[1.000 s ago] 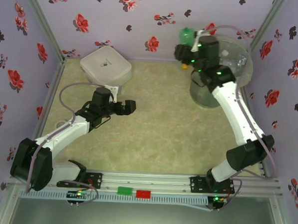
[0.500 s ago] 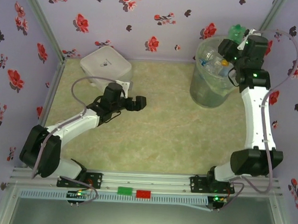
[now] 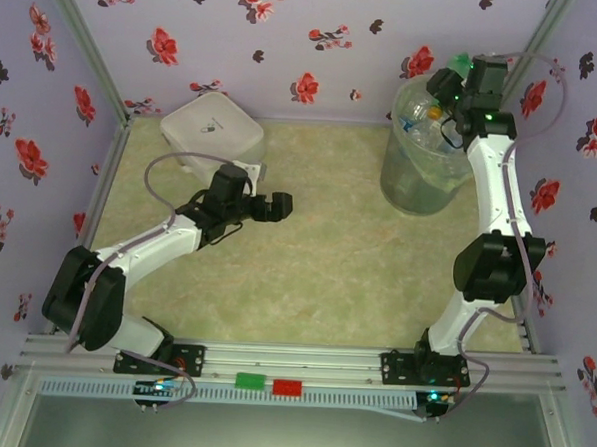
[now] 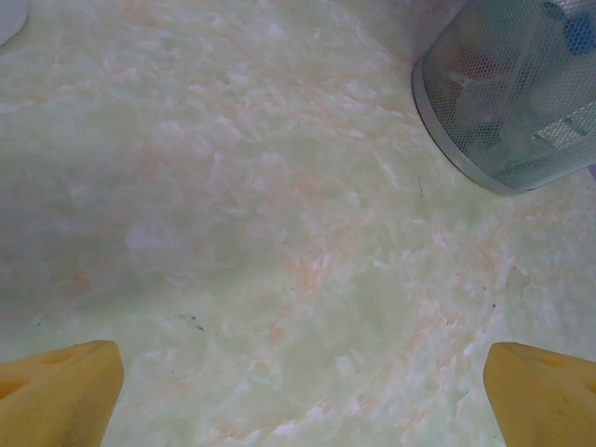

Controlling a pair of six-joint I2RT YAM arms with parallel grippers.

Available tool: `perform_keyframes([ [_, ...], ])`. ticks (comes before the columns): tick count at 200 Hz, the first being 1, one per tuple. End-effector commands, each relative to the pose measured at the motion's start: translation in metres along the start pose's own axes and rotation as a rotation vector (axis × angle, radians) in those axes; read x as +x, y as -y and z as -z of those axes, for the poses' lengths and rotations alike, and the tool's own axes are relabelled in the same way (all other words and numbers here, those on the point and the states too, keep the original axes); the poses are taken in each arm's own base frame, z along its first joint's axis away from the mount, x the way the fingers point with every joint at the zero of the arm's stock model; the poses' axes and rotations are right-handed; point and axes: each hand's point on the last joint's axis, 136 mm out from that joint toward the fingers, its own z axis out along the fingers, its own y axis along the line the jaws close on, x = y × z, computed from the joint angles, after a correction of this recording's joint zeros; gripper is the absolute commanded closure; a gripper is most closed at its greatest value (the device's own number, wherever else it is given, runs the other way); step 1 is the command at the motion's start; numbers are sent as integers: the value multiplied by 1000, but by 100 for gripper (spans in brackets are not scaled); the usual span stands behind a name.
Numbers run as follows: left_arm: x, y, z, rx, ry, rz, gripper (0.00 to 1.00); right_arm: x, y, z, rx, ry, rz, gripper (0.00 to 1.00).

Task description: Put the plastic bottles in the bin

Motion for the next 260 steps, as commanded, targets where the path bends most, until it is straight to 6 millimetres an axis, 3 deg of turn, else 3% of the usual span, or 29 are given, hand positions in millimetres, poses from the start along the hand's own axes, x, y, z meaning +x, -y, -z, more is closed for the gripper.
perform_keyframes([
  [1,-1,0,1,-16,-1,-37,0,-18,-2,14,13,53,-39,40],
  [17,-1,0,2,-17,3,-40,0,-21,-2,20,17,69,-37,35],
  [36,-2,0,2,-17,4,-42,0,-24,-3,28,22,85,-33,20],
  [110,-8,-4,9,-44,36,-49,0,-42,-13,66,7,164,33,16],
  [129,-16,-16,20,-95,82,-50,0,-40,-20,84,8,180,111,9],
  [137,-20,-22,25,-121,104,-48,0,-35,-23,92,14,182,156,1],
  [149,-27,-32,36,-156,147,-39,0,-27,-28,106,20,190,222,0],
  [176,-38,-62,62,-251,245,-4,0,14,-41,131,-32,175,364,0],
  [207,-40,-103,96,-395,332,17,0,82,-42,147,-129,112,471,0],
  [229,-33,-137,117,-521,361,27,0,136,-19,141,-171,37,490,0],
  [260,-15,-184,147,-734,391,52,0,201,38,119,-108,-38,560,0],
])
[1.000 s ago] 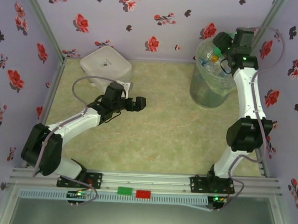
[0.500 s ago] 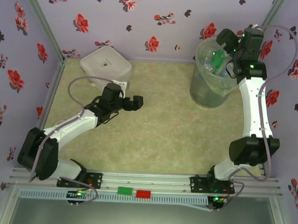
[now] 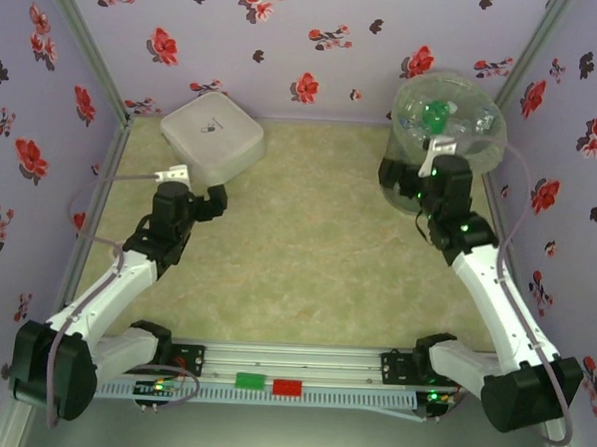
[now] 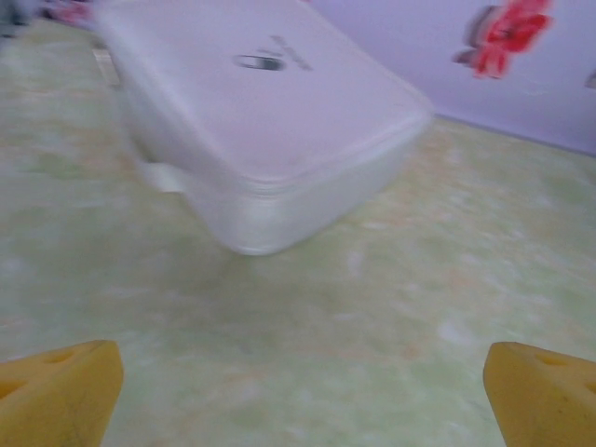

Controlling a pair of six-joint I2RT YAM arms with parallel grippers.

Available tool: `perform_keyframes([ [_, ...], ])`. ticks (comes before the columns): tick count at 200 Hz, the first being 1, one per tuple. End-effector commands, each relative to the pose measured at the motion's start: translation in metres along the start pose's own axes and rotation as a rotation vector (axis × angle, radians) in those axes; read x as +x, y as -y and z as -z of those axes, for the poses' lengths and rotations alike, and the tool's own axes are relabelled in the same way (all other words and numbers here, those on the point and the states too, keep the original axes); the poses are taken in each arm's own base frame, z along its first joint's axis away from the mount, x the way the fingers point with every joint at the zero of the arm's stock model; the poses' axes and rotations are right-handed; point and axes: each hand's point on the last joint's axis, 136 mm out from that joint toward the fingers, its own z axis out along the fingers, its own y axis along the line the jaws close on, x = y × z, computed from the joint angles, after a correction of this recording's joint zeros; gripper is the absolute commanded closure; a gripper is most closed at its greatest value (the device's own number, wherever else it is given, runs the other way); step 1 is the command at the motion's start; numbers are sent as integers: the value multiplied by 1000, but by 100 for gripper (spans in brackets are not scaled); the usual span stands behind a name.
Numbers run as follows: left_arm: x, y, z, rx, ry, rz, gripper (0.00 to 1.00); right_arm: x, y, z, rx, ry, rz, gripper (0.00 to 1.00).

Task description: Put the plastic bottles in the bin

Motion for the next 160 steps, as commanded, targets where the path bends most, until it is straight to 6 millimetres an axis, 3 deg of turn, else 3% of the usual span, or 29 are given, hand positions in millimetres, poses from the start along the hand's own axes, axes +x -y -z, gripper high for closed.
perform_keyframes([
  [1,4,-50,7,-210,46,-37,0,37,9,-13,9,-3,76,0],
  [40,8,-101,17,-461,132,-130,0,98,55,-31,195,-7,207,0],
  [68,8,-125,15,-539,224,-93,0,121,84,-36,309,16,246,0],
  [88,11,-138,9,-583,243,-102,0,133,105,-45,293,21,135,0],
  [110,10,-140,0,-587,271,-135,0,134,124,-52,300,91,32,0],
  [117,5,-138,-3,-576,296,-133,0,131,126,-56,300,123,32,0],
  [123,16,-140,-5,-570,285,-145,0,129,125,-60,291,132,36,0],
  [150,19,-125,-24,-474,312,-184,0,125,128,-76,298,131,90,0],
  [160,20,-120,-31,-447,311,-220,0,134,132,-82,297,104,81,0],
])
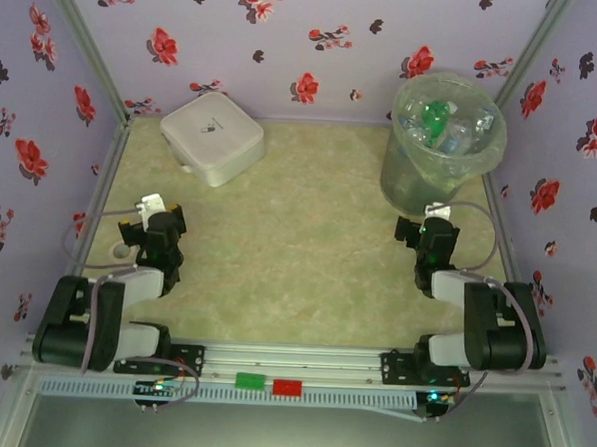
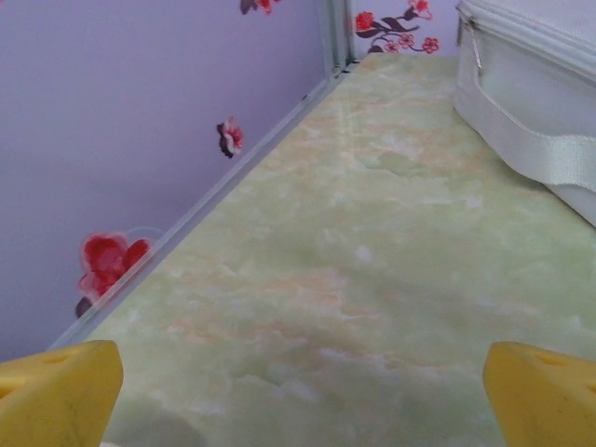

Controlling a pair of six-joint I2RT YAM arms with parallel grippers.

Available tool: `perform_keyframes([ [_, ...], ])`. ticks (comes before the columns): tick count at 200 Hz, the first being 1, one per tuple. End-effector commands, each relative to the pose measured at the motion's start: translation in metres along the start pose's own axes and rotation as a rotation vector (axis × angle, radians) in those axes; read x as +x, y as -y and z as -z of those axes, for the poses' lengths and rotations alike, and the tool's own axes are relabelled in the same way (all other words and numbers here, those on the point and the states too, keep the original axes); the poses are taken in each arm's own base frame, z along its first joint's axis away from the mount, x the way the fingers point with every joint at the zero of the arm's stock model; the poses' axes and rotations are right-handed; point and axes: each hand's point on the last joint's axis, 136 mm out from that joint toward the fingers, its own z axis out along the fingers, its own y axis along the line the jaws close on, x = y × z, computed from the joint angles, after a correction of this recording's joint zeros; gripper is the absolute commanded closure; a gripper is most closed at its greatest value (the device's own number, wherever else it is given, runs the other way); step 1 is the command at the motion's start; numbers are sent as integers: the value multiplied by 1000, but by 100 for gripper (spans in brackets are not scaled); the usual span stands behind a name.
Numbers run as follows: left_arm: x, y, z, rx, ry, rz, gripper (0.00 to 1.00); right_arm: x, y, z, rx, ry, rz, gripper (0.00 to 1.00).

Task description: Put the plastic bottles in the bin

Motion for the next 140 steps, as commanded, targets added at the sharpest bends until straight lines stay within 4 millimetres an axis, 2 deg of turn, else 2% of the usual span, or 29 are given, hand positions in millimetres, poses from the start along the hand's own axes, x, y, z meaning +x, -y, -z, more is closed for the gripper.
perform_keyframes([
  [1,-32,15,-3,69,151,18,0,-32,-4,-10,-24,128,-24,0],
  [12,-23,24,-9,97,127,-4,0,-22,-3,-17,-25,138,-29,0],
  [19,-22,30,-12,117,139,-30,0,-25,-5,-22,-44,161,-38,0],
  [32,-21,44,-10,165,131,-71,0,-20,-1,-25,-42,79,-49,0],
  [60,-18,50,-13,228,115,-68,0,-20,5,-28,-33,75,-83,0],
  [67,-14,49,-14,254,106,-47,0,-20,5,-28,-32,85,-83,0],
  [73,-3,51,-17,291,78,-35,0,-20,5,-28,-34,92,-84,0],
  [83,-9,50,-21,289,123,-26,0,-21,5,-28,-33,85,-82,0],
  [98,1,55,-22,326,52,-52,0,-21,6,-28,-27,92,-79,0],
  [105,0,54,-24,312,62,-51,0,-21,6,-27,-26,93,-75,0],
  [108,-9,56,-26,309,72,-40,0,-22,6,-27,-26,93,-74,0],
  [140,-10,57,-29,304,60,-48,0,-21,5,-27,-26,94,-73,0],
])
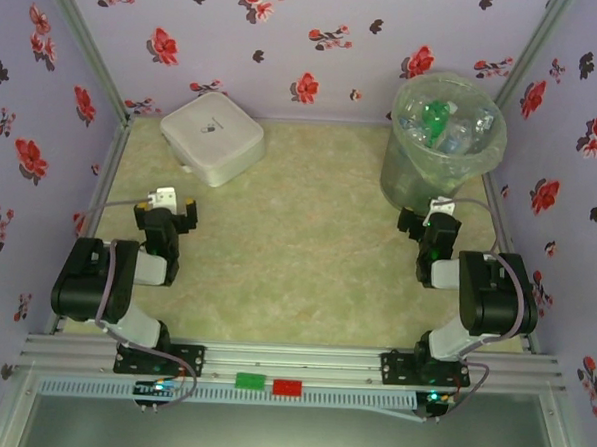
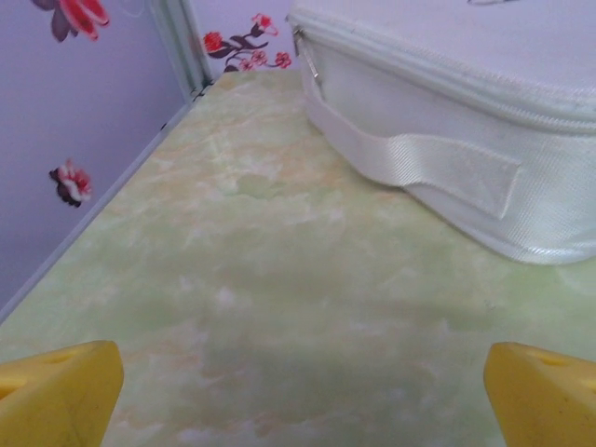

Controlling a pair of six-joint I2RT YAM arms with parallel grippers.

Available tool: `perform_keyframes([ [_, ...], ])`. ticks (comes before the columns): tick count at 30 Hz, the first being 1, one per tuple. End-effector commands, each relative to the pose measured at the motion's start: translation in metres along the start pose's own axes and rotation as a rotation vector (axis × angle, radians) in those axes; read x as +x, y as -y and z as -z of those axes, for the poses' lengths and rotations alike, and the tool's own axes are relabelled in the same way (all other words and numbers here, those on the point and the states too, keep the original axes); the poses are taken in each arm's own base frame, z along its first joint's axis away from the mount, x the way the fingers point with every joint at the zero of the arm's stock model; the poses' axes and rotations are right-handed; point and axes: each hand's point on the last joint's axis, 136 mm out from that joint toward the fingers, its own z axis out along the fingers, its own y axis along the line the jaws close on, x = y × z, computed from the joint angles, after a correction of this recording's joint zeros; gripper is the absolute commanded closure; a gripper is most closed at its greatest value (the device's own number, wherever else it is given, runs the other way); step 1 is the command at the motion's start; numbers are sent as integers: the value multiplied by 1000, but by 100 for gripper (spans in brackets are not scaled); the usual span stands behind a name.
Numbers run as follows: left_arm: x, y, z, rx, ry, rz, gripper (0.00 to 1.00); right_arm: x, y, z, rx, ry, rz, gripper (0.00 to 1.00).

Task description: Put the plastic bottles in the bin

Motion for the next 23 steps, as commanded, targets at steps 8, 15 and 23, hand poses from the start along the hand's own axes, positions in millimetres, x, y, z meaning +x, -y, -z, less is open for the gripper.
perform_keyframes([
  [8,-6,-4,-10,-19,-17,23,0,-12,-5,-1,-20,39,-8,0],
  [15,-6,-9,-12,-30,-28,37,0,-13,-5,-1,-19,42,-9,0],
  [23,-5,-12,-12,-38,-30,69,0,-13,-4,0,-16,42,-10,0],
])
